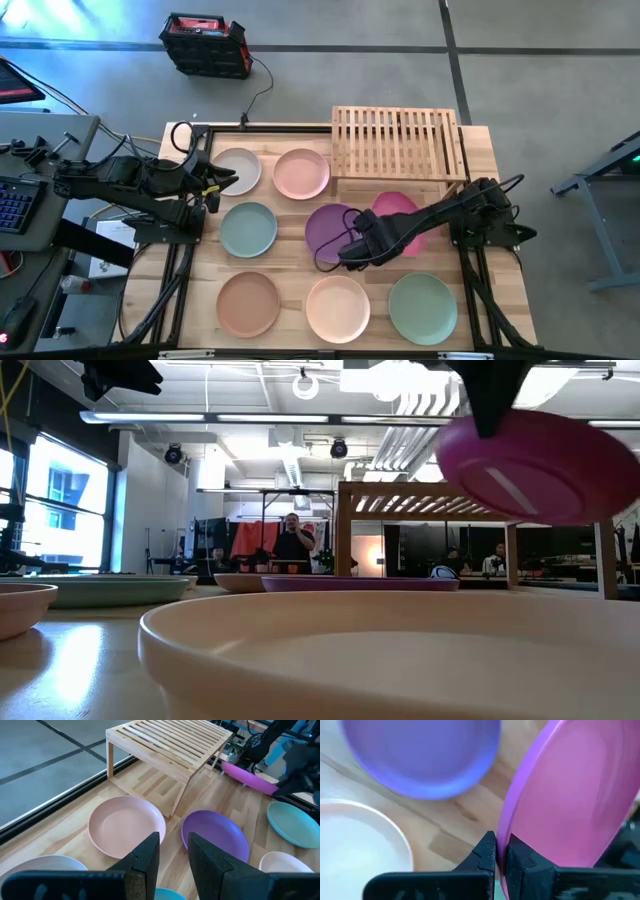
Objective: Place and stack plates onto a shelf
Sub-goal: Put the pink plate on the shelf
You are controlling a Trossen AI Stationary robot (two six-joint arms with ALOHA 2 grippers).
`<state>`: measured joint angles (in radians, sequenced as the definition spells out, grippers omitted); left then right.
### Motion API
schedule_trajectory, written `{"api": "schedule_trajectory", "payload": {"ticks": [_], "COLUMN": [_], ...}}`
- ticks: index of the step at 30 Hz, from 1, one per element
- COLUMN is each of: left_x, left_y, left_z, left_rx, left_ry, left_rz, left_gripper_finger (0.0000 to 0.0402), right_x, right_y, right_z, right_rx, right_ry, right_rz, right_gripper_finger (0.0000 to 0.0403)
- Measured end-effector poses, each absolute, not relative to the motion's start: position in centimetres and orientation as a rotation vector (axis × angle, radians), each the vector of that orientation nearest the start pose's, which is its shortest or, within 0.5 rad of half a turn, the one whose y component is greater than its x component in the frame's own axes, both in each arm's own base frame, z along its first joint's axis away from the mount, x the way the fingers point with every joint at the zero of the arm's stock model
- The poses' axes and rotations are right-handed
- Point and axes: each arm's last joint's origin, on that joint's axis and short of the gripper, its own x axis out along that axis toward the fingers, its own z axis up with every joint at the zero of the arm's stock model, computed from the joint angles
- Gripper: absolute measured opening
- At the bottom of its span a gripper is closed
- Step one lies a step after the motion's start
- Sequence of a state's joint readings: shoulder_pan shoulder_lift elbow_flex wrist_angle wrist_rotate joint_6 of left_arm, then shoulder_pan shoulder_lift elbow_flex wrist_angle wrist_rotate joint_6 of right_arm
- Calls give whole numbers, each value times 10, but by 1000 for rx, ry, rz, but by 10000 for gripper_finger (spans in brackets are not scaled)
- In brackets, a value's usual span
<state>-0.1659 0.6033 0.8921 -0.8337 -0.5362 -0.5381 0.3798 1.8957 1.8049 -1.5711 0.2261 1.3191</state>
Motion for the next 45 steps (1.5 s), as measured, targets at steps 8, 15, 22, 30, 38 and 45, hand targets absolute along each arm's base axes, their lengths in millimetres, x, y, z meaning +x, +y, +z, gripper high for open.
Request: {"api": "schedule_trajectory", "payload": {"ticks": [8, 15, 22, 30, 38, 45], "left_x": [101, 101, 101, 101, 100, 101], "left_y": [-2, -2, -1, 1, 5, 9], "left_z": [333, 333, 333, 333, 333, 335], "left_rx": [-332, -332, -337, -343, -349, -365], "left_ry": [401, 401, 394, 391, 381, 352], "left_rz": [486, 487, 500, 522, 570, 610], "left_gripper_finger": [90, 90, 90, 90, 90, 90], "right_x": [333, 342, 345, 329, 301, 276], "right_y": [108, 81, 54, 18, -15, -46], "right_z": [325, 344, 362, 389, 417, 427], "right_rx": [420, 296, 194, 104, 14, -30], "right_ry": [1189, 1142, 1124, 1083, 1040, 1064], "right_rz": [-810, -769, -723, -730, -758, -798], "right_gripper_finger": [0, 0, 0, 0, 0, 0]}}
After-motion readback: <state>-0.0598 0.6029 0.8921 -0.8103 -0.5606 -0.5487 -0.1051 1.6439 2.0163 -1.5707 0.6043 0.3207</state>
